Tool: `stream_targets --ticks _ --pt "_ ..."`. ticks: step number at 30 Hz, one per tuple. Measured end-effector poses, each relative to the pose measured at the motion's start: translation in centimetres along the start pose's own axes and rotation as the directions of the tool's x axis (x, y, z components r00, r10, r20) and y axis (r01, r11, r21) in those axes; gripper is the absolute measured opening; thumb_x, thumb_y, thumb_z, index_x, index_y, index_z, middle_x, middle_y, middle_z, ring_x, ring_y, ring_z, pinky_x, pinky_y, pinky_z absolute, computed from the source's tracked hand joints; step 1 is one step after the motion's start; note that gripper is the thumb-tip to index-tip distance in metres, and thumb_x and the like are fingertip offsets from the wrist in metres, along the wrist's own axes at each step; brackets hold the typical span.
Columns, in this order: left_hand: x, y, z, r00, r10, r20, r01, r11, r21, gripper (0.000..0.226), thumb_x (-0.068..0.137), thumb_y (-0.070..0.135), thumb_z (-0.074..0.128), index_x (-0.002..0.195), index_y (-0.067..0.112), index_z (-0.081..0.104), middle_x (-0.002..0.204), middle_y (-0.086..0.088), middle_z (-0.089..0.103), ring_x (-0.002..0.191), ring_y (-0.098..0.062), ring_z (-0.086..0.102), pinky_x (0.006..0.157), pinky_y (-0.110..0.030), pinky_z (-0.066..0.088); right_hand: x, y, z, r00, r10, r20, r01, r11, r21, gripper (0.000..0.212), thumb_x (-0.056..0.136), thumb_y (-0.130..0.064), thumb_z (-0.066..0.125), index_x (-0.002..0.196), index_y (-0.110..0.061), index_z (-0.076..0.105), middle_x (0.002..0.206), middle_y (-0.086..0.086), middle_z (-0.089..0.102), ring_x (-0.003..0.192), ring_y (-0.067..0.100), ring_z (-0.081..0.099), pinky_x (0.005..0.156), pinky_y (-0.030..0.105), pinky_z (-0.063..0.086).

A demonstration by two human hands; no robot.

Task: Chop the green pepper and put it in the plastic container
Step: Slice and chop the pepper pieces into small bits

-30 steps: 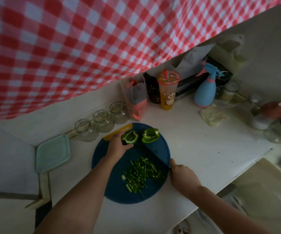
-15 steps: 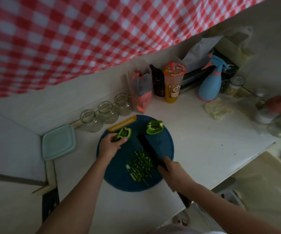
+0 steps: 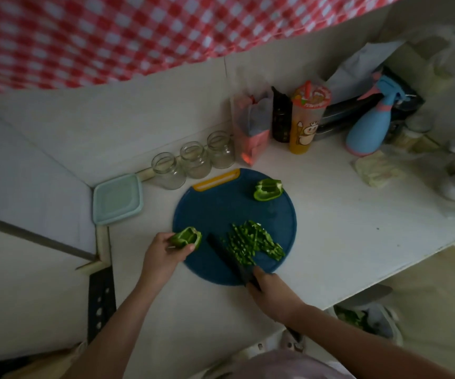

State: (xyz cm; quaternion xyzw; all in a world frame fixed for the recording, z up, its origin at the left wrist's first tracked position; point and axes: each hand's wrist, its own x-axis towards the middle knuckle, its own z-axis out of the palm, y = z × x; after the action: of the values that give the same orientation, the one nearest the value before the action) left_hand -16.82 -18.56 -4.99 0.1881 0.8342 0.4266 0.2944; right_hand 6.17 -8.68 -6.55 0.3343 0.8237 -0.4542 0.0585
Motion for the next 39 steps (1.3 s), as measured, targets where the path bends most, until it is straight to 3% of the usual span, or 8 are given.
stream_targets --ticks 6,12,19,23,28,33,36,39 --pt "-0.9 0.0 2.2 0.994 0.006 0.105 -0.012 0.999 0.05 0.036 0.07 0.007 0.08 0.094 0.012 0.055 0.096 -0.01 0.067 0.077 -0.015 0.066 0.062 -0.029 0.057 0.9 1.0 -2.0 0.991 0.102 -0.083 -0.106 0.994 -0.039 0.01 0.099 -0.023 0.041 0.091 -0.017 0.037 0.1 0.016 0.062 0.089 0.029 0.059 0.065 0.026 0.033" --pt "-1.2 0.7 3.6 0.987 0.001 0.161 -0.03 0.983 0.181 0.042 0.067 0.019 0.083 0.097 0.012 0.054 0.092 -0.003 0.065 0.08 -0.017 0.067 0.071 -0.039 0.058 1.4 0.9 -3.0 0.981 0.126 -0.144 -0.136 0.989 -0.062 0.013 0.099 -0.023 0.04 0.091 -0.013 0.036 0.096 0.02 0.062 0.086 0.034 0.06 0.064 0.03 0.036" --pt "-1.8 2.0 3.9 0.992 0.038 0.119 -0.081 0.921 0.38 0.04 0.068 0.031 0.082 0.091 0.013 0.054 0.081 0.004 0.06 0.073 -0.007 0.057 0.056 -0.016 0.04 1.2 -1.0 -0.4 0.998 0.005 -0.057 -0.017 0.977 -0.214 0.021 0.1 -0.028 0.034 0.11 -0.01 0.039 0.098 0.017 0.063 0.087 0.038 0.061 0.068 0.042 0.049" --pt "-1.9 1.8 4.3 0.993 -0.019 0.113 -0.015 0.957 0.291 0.037 0.077 0.032 0.075 0.099 0.013 0.052 0.089 -0.003 0.063 0.074 -0.016 0.065 0.065 -0.029 0.055 1.2 -1.0 0.8 0.999 -0.007 -0.045 -0.004 0.975 -0.222 0.024 0.1 -0.028 0.032 0.115 -0.009 0.037 0.098 0.016 0.064 0.086 0.037 0.061 0.066 0.04 0.046" --pt "-2.5 1.9 4.7 0.987 -0.028 0.156 0.005 0.989 0.147 0.039 0.077 0.025 0.075 0.107 0.012 0.054 0.097 -0.005 0.062 0.078 -0.014 0.067 0.062 -0.021 0.056 1.0 -1.5 1.5 0.997 -0.003 -0.083 -0.012 0.983 -0.182 0.031 0.101 -0.036 0.031 0.118 -0.01 0.035 0.096 0.015 0.065 0.086 0.037 0.06 0.063 0.036 0.039" --pt "-2.3 1.7 4.4 0.986 0.014 0.167 -0.055 0.969 0.242 0.05 0.063 0.019 0.086 0.103 0.017 0.055 0.083 0.006 0.065 0.074 -0.003 0.064 0.063 -0.013 0.048 0.7 -1.9 1.4 0.994 -0.016 -0.109 0.008 0.997 -0.072 0.026 0.101 -0.041 0.027 0.107 -0.017 0.031 0.071 0.006 0.057 0.075 0.036 0.059 0.06 0.038 0.039" --pt "-2.2 1.4 4.8 0.986 0.021 0.163 -0.064 0.962 0.267 0.05 0.06 0.017 0.087 0.099 0.014 0.057 0.088 0.0 0.068 0.081 -0.012 0.066 0.068 -0.017 0.047 0.5 -2.3 1.5 0.992 -0.065 -0.109 0.059 0.997 -0.052 0.019 0.102 -0.038 0.027 0.094 -0.021 0.026 0.057 -0.006 0.038 0.067 0.037 0.054 0.057 0.039 0.035" --pt "-2.5 1.8 5.0 0.991 0.039 0.127 -0.079 0.941 0.328 0.045 0.06 0.023 0.087 0.092 0.011 0.058 0.086 -0.003 0.067 0.081 -0.017 0.064 0.065 -0.021 0.043 0.5 -2.4 1.6 0.987 -0.094 -0.131 0.08 0.991 -0.105 0.019 0.102 -0.039 0.025 0.094 -0.021 0.025 0.06 -0.002 0.042 0.065 0.036 0.054 0.056 0.039 0.035"
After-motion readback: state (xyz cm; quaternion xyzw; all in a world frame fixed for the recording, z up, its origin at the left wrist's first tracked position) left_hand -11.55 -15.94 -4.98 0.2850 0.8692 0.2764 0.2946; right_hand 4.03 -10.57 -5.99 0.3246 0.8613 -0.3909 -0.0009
